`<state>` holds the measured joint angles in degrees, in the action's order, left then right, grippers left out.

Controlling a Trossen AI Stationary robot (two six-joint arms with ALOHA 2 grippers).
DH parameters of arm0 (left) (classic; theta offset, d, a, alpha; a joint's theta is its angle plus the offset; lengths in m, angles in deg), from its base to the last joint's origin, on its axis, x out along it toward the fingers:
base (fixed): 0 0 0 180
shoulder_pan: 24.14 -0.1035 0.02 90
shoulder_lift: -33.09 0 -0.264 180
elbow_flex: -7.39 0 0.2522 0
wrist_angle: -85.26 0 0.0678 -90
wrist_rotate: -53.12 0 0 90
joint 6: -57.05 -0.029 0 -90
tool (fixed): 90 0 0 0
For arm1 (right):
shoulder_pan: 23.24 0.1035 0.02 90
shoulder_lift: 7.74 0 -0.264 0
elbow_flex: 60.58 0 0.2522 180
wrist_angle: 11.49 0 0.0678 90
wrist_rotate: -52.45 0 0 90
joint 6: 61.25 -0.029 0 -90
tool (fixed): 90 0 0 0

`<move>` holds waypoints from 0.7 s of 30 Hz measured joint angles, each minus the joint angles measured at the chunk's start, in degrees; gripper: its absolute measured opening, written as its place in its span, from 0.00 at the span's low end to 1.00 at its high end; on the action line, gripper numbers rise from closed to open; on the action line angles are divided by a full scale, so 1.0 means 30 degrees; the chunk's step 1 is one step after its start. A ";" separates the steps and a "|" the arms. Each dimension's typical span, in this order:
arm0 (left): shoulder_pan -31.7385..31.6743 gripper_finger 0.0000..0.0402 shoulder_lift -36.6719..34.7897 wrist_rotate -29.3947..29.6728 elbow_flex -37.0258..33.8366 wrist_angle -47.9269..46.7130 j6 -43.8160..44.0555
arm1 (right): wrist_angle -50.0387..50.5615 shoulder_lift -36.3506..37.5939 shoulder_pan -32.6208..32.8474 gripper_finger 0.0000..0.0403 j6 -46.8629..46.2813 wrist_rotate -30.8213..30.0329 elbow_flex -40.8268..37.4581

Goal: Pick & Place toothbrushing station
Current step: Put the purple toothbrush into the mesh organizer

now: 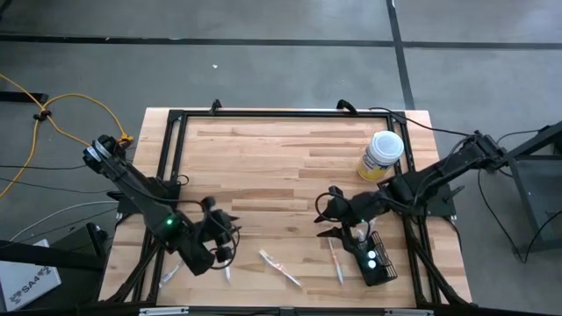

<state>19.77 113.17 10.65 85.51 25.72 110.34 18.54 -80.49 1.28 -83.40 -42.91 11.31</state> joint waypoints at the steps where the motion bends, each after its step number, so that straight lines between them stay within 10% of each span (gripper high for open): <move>1: 0.0046 0.29 0.0000 -0.0471 0.0000 -0.0723 0.1190 | 0.0008 0.0000 -0.0048 0.46 0.0041 0.0000 0.0000; 8: 0.0497 0.29 0.0246 -0.3164 0.0000 -0.4165 0.9062 | 0.0079 0.0000 -0.0107 0.46 0.0099 0.0007 0.0000; 21: 0.1987 0.29 0.1661 -0.9274 -0.0007 -0.5815 1.4817 | 0.0097 0.0000 -0.0107 0.46 0.0415 0.0007 0.0000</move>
<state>25.74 118.15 -17.18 85.48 8.28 154.79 18.83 -80.49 0.96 -82.15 -42.89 11.31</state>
